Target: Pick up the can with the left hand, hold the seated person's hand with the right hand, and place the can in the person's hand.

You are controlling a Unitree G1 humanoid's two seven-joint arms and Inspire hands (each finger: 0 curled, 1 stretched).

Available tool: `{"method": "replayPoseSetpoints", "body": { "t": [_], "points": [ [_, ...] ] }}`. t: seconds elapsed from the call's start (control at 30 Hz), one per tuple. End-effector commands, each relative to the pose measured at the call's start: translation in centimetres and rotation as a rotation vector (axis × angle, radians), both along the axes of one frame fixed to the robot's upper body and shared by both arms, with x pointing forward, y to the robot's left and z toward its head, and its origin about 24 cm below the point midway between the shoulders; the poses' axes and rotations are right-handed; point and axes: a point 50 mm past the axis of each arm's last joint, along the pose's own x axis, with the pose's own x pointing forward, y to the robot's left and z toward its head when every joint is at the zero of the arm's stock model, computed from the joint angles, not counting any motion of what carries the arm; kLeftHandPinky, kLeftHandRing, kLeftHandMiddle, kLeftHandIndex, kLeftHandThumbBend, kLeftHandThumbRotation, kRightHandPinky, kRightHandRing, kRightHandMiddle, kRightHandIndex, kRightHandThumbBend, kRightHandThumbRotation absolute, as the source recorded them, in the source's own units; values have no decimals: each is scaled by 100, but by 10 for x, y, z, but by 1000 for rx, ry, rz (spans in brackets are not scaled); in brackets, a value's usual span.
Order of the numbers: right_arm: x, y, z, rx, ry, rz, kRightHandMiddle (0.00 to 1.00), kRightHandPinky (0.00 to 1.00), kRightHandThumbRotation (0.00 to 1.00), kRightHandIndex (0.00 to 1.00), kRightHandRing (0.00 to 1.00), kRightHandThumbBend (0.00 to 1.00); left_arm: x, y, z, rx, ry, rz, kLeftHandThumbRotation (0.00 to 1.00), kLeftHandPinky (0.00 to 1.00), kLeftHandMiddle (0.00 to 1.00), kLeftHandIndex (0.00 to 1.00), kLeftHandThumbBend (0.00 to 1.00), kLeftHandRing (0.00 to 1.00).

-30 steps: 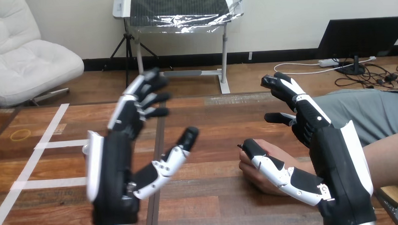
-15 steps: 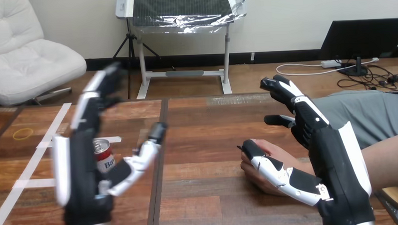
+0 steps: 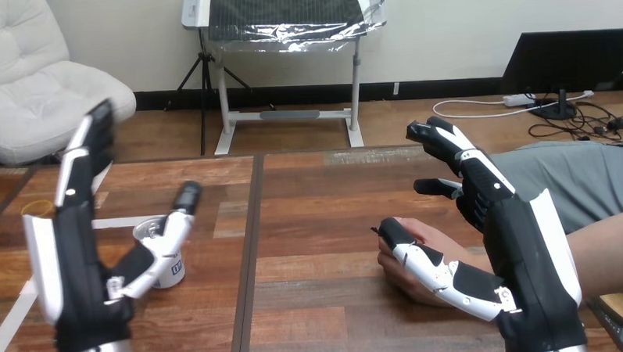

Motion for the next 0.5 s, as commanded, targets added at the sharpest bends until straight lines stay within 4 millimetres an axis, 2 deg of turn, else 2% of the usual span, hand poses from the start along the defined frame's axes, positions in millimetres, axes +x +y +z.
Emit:
{"method": "replayPoseSetpoints", "body": {
  "t": [0.0, 0.47],
  "points": [
    [10, 0, 10, -14, -62, 9, 94, 74, 0, 83, 91, 51, 14, 8, 2, 27, -10, 16, 23, 89, 89, 87, 67, 90],
    [10, 0, 11, -18, -54, 10, 93, 74, 0, 82, 90, 52, 29, 30, -18, 106, 68, 82, 33, 95, 92, 91, 70, 94]
  ]
}}
